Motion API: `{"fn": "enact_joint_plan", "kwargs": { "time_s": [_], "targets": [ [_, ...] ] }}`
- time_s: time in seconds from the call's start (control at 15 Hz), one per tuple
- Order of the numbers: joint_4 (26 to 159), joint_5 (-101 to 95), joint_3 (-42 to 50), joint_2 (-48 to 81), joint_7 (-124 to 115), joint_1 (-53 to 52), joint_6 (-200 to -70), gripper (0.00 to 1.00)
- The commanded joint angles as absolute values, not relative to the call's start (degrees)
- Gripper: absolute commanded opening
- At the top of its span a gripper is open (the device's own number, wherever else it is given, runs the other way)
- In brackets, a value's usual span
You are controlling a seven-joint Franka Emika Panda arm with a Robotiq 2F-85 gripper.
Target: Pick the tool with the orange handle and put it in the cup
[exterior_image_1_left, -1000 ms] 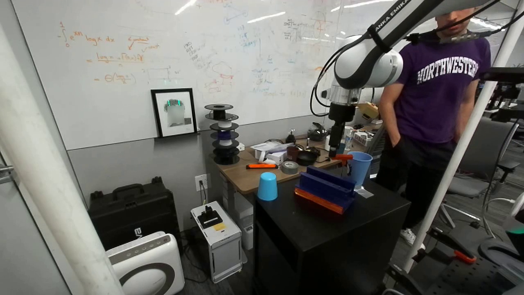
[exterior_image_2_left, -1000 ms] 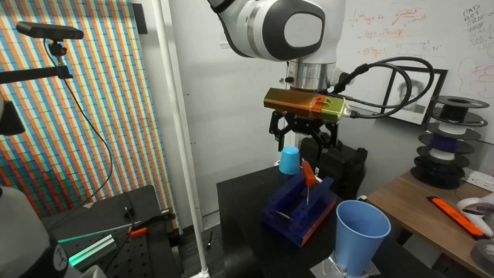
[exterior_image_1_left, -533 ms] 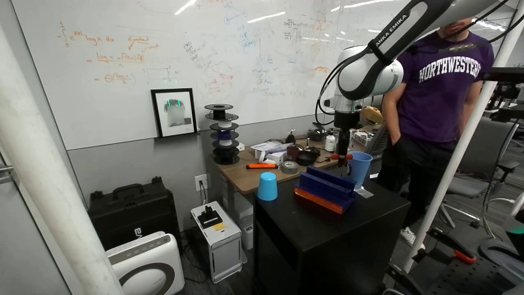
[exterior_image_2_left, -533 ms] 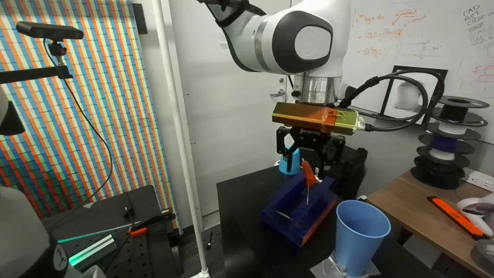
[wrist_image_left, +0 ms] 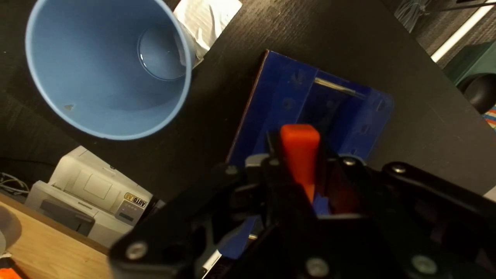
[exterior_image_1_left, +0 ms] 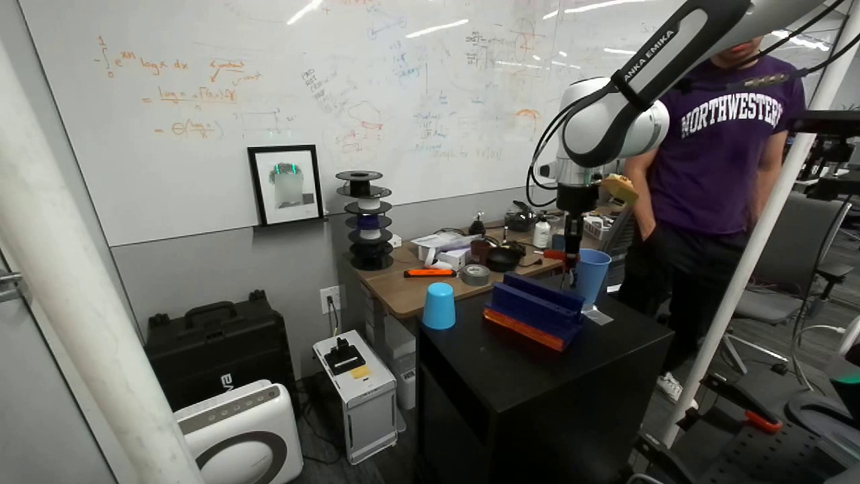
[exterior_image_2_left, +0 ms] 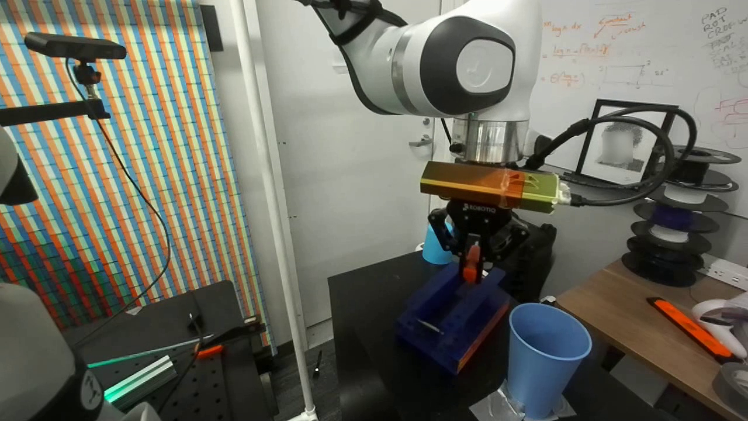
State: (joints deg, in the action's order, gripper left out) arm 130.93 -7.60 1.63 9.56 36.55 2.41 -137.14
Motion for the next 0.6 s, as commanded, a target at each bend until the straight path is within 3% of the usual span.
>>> {"fn": "enact_joint_plan", "kwargs": {
  "time_s": [0.0, 0.53],
  "targets": [
    [132.3, -6.8, 1.2, 6.6, 38.2, 3.8, -137.7, 0.11],
    [134.1, -8.5, 3.2, -5.8, 35.9, 4.5, -135.1, 0.11]
  ]
}}
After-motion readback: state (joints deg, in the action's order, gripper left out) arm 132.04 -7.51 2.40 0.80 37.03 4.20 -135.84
